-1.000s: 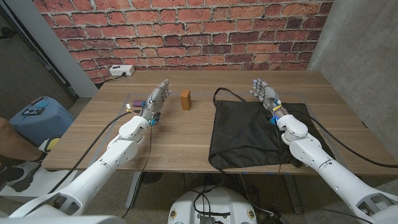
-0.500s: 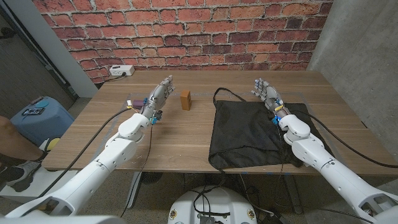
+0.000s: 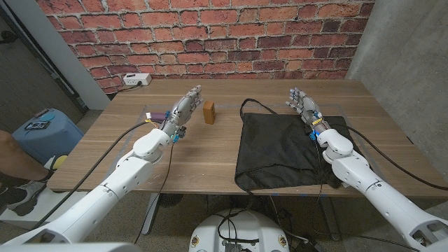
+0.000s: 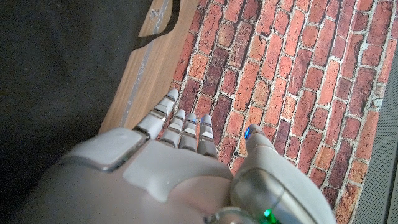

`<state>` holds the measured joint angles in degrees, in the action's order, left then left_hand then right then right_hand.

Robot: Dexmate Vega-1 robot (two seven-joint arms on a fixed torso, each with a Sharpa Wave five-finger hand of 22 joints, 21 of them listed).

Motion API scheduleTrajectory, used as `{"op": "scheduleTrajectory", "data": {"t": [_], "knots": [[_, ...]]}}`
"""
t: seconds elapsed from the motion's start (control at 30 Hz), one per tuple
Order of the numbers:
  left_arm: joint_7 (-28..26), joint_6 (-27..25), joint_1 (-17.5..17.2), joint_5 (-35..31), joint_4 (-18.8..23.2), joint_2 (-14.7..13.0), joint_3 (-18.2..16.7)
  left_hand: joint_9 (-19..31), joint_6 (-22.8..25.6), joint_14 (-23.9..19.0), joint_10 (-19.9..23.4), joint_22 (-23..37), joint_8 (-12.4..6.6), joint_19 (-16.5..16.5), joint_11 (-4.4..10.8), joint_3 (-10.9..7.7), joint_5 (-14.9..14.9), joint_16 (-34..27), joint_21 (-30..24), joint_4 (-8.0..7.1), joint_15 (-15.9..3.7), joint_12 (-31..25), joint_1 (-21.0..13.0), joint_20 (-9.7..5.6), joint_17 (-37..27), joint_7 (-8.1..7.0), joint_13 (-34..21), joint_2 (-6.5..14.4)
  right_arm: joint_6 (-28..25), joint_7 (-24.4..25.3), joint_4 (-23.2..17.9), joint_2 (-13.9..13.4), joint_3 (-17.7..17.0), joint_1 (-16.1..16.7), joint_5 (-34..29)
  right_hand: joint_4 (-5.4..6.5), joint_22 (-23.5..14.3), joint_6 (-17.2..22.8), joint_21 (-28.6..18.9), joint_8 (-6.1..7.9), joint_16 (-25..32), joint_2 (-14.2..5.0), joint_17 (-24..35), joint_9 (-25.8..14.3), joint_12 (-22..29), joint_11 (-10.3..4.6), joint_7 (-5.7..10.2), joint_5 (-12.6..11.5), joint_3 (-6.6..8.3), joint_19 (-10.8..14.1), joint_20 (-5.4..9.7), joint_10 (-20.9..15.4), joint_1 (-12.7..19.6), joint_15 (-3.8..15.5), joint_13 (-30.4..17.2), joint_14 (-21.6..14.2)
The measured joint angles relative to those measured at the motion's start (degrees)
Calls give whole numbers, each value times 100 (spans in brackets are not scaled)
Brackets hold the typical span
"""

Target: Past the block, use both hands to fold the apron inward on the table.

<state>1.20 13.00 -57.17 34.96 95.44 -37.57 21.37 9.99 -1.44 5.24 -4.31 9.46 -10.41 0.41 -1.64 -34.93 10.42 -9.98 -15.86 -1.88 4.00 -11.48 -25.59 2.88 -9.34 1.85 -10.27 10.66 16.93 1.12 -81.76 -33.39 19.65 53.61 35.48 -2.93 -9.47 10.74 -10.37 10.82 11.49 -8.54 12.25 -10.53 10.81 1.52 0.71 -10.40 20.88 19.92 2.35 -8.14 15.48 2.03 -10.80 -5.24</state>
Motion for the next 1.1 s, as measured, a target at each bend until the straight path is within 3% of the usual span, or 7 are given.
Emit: {"op": "scheduleTrajectory", "data": {"t": [0.2,0.33,0.43,1.1], "knots": [[-42,-198,-65,-151,318,-215,32,0,63,0,0,0,0,0,0,-148,150,0,83,262,0,0,-187,0,0,-62,0,-11,-7,65,-60,-50,-45,59,-21,0,0,0,0,0,0,0,0,0,0,0,0,0,0,0,0,0,0,0,0,0],[-49,-296,-69,-230,441,-299,48,0,91,0,0,0,-20,26,0,-208,194,0,105,358,0,0,-252,-17,0,-33,0,-40,-12,90,-80,-67,-62,77,-26,0,0,0,0,0,0,-24,0,0,0,0,0,0,0,0,0,0,23,0,0,0],[-52,-405,-71,-299,612,-410,64,-14,124,0,18,0,-20,53,18,-229,228,0,127,403,0,0,-406,10,0,-62,0,57,-22,118,-96,-78,-80,85,-32,-17,0,0,0,0,0,-24,0,1,0,0,0,1,-18,0,0,0,23,0,0,0],[299,-926,-23,-478,1272,-935,208,3,175,20,-9,-1,-18,52,54,-217,289,0,233,604,-21,29,-449,9,-1,-72,1,-50,-64,234,-163,-182,-164,138,-69,-40,0,0,0,0,0,-23,1,1,0,0,0,4,7,0,0,0,23,0,1,0]]}}
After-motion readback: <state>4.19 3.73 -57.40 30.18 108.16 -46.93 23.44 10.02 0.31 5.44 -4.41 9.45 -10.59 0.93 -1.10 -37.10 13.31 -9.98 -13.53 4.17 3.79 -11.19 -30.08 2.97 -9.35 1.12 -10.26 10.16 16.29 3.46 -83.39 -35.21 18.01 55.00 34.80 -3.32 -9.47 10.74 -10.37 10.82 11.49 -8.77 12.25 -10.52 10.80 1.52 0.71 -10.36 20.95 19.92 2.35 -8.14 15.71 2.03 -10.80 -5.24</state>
